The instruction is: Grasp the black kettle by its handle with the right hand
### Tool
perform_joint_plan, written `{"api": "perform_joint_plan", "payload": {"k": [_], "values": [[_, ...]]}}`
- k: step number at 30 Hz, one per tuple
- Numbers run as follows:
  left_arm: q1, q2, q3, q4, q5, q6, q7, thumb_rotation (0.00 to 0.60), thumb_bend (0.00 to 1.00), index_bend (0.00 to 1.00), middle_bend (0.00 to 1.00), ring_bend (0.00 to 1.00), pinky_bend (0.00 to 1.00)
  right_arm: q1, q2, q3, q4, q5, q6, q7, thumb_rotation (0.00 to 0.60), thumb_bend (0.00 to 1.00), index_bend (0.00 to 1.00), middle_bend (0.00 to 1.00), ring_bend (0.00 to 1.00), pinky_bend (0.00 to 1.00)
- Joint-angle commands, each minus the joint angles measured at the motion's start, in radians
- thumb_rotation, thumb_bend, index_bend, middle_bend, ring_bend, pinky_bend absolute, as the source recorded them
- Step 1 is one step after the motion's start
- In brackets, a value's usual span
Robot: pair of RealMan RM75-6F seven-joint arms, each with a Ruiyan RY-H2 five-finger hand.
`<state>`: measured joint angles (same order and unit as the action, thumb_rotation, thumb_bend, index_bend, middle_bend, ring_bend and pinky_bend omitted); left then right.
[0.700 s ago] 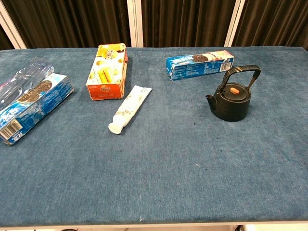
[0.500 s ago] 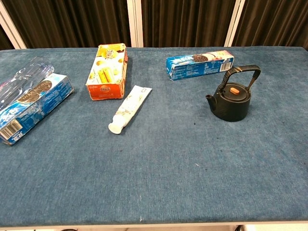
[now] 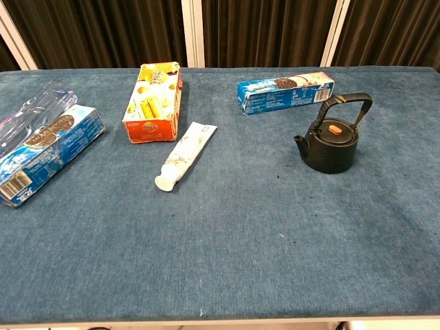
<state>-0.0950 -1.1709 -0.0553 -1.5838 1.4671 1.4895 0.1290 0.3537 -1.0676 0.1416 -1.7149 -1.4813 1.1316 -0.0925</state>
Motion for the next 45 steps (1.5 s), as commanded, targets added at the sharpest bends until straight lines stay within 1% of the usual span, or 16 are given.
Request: {"api": "perform_joint_plan", "payload": {"k": [1, 2, 5, 9, 17, 27, 32, 45], "values": [[0.003, 0.001, 0.0, 0.001, -0.005, 0.0, -0.004, 0.6, 0.08, 0.18, 0.21, 0.11, 0.03, 0.153, -0.051, 0.047, -0.009, 0.094, -0.189, -0.112, 0.6, 0.07, 0.1, 0.13, 0.07, 0.08], [0.004, 0.001, 0.001, 0.002, -0.007, 0.0, -0.005, 0.6, 0.08, 0.18, 0.21, 0.11, 0.03, 0.173, -0.064, 0.052, -0.002, 0.107, -0.209, -0.125, 0.6, 0.07, 0.12, 0.14, 0.08, 0.08], [0.006, 0.002, 0.001, 0.005, -0.014, -0.004, -0.005, 0.6, 0.08, 0.18, 0.21, 0.11, 0.03, 0.225, -0.109, 0.061, 0.027, 0.148, -0.262, -0.16, 0.6, 0.07, 0.22, 0.21, 0.16, 0.11], [0.006, 0.002, 0.0, 0.006, -0.021, -0.008, -0.004, 0.6, 0.08, 0.18, 0.21, 0.11, 0.03, 0.27, -0.153, 0.063, 0.055, 0.191, -0.296, -0.195, 0.6, 0.06, 0.33, 0.28, 0.24, 0.14], [0.002, 0.0, -0.004, 0.011, -0.031, -0.018, -0.002, 0.6, 0.08, 0.18, 0.21, 0.11, 0.03, 0.313, -0.189, 0.048, 0.082, 0.245, -0.316, -0.23, 0.6, 0.06, 0.4, 0.34, 0.3, 0.15], [0.001, -0.001, -0.004, 0.017, -0.035, -0.023, -0.006, 0.6, 0.08, 0.18, 0.21, 0.11, 0.03, 0.342, -0.208, 0.031, 0.101, 0.274, -0.319, -0.228, 0.6, 0.06, 0.55, 0.44, 0.42, 0.18], [0.002, -0.002, -0.003, 0.02, -0.037, -0.024, -0.009, 0.6, 0.08, 0.18, 0.21, 0.11, 0.03, 0.357, -0.22, 0.018, 0.114, 0.293, -0.329, -0.235, 0.6, 0.06, 0.59, 0.48, 0.45, 0.18], [0.005, -0.005, -0.002, 0.036, -0.042, -0.027, -0.023, 0.6, 0.08, 0.18, 0.21, 0.11, 0.03, 0.381, -0.25, 0.002, 0.149, 0.324, -0.36, -0.178, 0.6, 0.06, 0.74, 0.59, 0.59, 0.21]]}}
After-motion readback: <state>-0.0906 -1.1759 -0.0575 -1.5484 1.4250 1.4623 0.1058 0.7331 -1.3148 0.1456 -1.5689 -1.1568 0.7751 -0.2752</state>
